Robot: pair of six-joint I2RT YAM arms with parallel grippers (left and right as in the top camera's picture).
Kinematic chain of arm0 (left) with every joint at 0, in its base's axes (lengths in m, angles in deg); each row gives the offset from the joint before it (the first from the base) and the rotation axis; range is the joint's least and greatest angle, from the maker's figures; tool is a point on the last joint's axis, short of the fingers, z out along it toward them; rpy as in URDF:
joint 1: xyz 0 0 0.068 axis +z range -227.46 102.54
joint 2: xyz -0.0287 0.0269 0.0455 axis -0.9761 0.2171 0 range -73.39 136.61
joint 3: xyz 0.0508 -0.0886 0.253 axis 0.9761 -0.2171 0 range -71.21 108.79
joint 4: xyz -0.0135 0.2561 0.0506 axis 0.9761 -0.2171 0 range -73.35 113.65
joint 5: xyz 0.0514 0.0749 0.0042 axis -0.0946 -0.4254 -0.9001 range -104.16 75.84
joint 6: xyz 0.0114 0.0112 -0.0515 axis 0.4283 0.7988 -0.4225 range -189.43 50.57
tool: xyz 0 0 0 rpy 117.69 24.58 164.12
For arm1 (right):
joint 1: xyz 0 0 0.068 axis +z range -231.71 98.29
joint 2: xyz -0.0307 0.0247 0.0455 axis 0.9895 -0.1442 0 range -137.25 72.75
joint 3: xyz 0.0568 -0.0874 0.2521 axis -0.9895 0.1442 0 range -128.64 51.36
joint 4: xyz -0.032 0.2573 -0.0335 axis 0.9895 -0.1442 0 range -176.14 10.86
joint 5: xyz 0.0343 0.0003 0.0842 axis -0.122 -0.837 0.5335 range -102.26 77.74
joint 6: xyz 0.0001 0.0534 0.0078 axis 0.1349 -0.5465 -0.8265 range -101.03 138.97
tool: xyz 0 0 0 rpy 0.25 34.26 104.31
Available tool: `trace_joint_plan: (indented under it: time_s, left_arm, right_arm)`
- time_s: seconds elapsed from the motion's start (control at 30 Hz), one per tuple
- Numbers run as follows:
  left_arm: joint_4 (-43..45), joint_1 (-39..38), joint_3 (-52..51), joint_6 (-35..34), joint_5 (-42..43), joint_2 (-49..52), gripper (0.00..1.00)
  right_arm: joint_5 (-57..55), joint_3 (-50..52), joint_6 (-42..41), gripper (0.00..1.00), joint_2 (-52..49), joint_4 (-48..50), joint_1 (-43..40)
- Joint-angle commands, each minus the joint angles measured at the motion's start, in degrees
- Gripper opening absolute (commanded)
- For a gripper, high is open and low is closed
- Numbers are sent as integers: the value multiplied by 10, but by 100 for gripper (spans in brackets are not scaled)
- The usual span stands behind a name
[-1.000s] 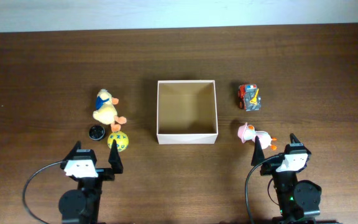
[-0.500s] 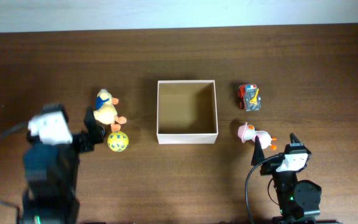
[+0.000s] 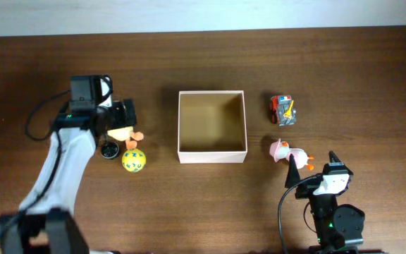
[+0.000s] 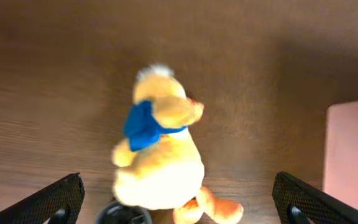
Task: Pack container
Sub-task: 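Reach left gripper to the yellow plush duck and grasp it, then lift the duck with left gripper and carry it over the box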
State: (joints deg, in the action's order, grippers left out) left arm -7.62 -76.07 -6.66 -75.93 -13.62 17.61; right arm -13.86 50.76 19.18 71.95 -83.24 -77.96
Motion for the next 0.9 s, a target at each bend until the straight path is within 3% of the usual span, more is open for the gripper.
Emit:
trace_joint_plan:
  time_s: [0.0,0.27,0.5,0.73,0.77,0.8,0.83,0.87]
  left_arm:
    - [12,-1,9,-3,38,45,99]
    - [21,-1,9,8,22,86,99]
    - [24,-1,9,8,-66,119,99]
    - [40,-1,9,8,-68,164,99]
    - [42,-1,9,8,-68,166,95]
    - [43,-1,9,8,-68,167,80]
    - [47,-1,9,8,-68,167,58]
    - [52,-1,10,8,-68,166,24]
  right_arm:
    - [-5,3,-2,99,4,-4,-1]
    - [-5,3,-2,99,4,-4,-1]
    - [-5,3,-2,99,4,-4,-1]
    - [-5,3,-2,99,4,-4,-1]
    - [-5,3,-2,99,4,-4,-1]
    - [-5,3,-2,99,4,-4,-1]
    - [-5,3,-2,99,4,-4,-1]
    - [-5,3,-2,99,4,-4,-1]
